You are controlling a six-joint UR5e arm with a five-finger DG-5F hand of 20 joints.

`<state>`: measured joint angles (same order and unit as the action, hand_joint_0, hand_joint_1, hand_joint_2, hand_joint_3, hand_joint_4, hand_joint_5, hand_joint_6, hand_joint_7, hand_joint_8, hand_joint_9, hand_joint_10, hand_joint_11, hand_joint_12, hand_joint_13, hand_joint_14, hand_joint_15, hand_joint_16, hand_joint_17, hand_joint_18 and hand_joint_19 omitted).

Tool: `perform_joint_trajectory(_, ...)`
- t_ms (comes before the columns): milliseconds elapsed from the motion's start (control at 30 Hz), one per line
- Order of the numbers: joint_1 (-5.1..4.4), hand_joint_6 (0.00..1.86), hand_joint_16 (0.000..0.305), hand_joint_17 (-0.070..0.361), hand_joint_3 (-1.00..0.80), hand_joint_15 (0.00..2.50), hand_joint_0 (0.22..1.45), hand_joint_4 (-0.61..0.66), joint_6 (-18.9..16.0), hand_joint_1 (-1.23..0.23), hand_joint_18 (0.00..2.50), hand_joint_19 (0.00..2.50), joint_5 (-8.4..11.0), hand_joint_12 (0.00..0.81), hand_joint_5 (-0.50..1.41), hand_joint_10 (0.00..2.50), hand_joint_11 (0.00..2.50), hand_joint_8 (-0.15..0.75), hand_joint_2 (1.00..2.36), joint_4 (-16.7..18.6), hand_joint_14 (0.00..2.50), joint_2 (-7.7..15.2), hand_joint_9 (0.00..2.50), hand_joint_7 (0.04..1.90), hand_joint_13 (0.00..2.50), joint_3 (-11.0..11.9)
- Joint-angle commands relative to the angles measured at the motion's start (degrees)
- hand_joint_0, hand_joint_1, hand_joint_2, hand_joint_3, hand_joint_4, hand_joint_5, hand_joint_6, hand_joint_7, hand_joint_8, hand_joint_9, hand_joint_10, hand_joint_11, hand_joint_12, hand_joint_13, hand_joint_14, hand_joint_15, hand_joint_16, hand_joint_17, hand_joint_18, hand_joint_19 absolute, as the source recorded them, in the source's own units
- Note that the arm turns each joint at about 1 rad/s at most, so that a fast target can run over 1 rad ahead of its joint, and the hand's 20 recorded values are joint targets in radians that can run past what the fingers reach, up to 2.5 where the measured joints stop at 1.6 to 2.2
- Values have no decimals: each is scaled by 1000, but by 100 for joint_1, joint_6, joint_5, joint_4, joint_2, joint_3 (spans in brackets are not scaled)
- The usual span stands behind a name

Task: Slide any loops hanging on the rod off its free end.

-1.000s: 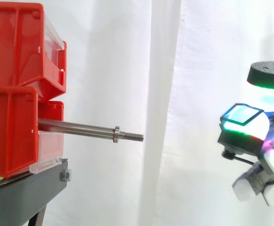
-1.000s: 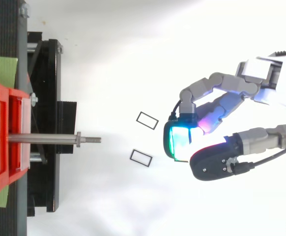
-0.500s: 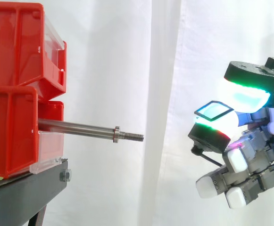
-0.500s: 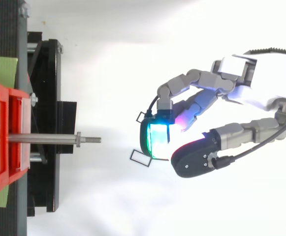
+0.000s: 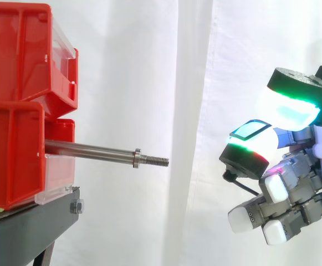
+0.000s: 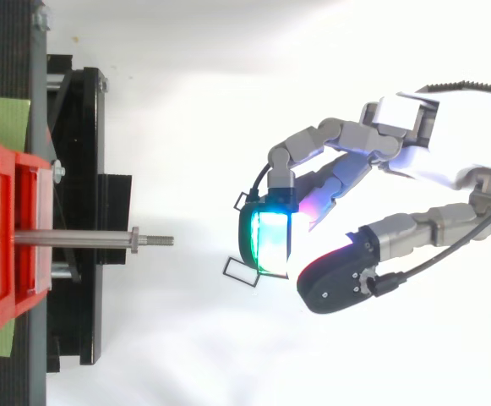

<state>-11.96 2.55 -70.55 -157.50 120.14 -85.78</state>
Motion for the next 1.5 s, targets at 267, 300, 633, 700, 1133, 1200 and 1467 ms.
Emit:
perform_joint_trajectory(267,1,844,46,103,-470,54,535,132,36,-743,715,226,-3,331,-162,15,348,308,1003,0,2,0,963,1107,698,0)
perform_joint_trajectory(300,1,847,46,104,-473,53,529,137,53,-707,721,224,-3,332,-159,12,342,309,1002,0,0,0,966,1113,705,0)
perform_joint_trajectory(633,19,862,47,106,-500,55,519,144,167,-687,751,225,-65,332,-135,12,343,317,1000,0,2,0,1003,1144,723,0)
perform_joint_trajectory(700,28,865,47,106,-500,60,521,148,238,-687,759,217,-91,329,-130,12,345,312,1000,0,2,0,1009,1145,728,0)
perform_joint_trajectory(1133,89,886,44,100,-192,64,561,106,844,-776,760,236,-337,317,-109,14,350,301,1024,264,2,0,1015,1291,732,0)
perform_joint_trajectory(1200,98,895,45,101,-111,64,557,88,870,-793,770,231,-355,316,-107,12,346,301,1027,264,2,0,1019,1291,743,-9)
perform_joint_trajectory(1467,115,907,45,100,-39,75,570,-1,879,-826,784,227,-381,310,-104,12,340,290,1029,264,3,0,1026,1265,751,0)
